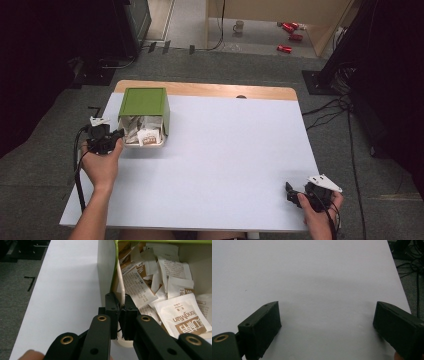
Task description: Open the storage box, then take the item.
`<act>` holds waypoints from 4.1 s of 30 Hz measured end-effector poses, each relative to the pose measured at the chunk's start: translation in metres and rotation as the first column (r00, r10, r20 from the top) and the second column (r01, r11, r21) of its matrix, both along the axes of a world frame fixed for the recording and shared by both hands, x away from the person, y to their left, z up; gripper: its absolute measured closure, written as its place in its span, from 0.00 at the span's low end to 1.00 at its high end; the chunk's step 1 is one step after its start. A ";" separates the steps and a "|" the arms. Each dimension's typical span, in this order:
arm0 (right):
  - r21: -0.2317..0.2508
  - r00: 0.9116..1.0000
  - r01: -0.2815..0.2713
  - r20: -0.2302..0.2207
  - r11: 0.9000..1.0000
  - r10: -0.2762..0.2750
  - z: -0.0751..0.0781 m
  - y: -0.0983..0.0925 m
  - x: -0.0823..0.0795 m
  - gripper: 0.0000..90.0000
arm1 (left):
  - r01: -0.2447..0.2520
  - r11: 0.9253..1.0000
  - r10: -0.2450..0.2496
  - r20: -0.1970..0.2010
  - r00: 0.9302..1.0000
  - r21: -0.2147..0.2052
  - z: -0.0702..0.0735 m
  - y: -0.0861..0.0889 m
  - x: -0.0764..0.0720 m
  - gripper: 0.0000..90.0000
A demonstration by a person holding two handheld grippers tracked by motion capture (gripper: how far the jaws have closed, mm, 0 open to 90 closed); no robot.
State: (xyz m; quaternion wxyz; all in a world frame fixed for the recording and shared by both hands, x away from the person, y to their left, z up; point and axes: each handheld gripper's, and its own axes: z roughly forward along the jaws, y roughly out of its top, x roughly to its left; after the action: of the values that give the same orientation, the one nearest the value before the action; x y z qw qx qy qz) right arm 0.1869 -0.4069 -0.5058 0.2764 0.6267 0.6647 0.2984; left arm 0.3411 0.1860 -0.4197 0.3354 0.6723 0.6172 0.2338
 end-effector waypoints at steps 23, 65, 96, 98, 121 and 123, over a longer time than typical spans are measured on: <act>-0.001 1.000 0.003 -0.001 1.000 -0.003 0.000 0.000 0.000 0.08 | 0.009 1.000 -0.009 0.014 1.000 -0.020 -0.002 0.003 -0.008 0.98; 0.001 1.000 0.004 -0.009 1.000 -0.004 0.000 0.000 0.001 0.08 | -0.016 1.000 0.016 0.011 1.000 -0.003 -0.005 0.005 -0.057 1.00; -0.001 1.000 0.004 -0.008 1.000 -0.004 0.000 0.001 0.000 0.08 | 0.125 0.984 -0.103 0.161 0.981 -0.129 0.016 0.025 -0.092 0.29; -0.001 1.000 0.004 -0.008 1.000 -0.004 0.000 0.001 0.000 0.08 | 0.138 0.982 -0.115 0.166 0.979 -0.131 0.017 0.019 -0.092 0.31; -0.001 1.000 0.004 -0.008 1.000 -0.004 0.000 0.001 0.000 0.08 | 0.265 0.959 -0.253 0.110 0.961 -0.105 -0.005 -0.032 -0.084 0.46; -0.001 1.000 0.004 -0.007 1.000 -0.004 0.000 0.001 0.000 0.08 | 0.259 0.961 -0.249 0.096 0.964 -0.100 -0.010 -0.034 -0.082 0.46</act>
State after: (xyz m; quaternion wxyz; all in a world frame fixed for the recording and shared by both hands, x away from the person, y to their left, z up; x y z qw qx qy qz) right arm 0.1870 -0.4063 -0.5057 0.2751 0.6289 0.6645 0.2953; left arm 0.2590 0.1520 -0.4299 0.4248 0.7159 0.5236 0.1812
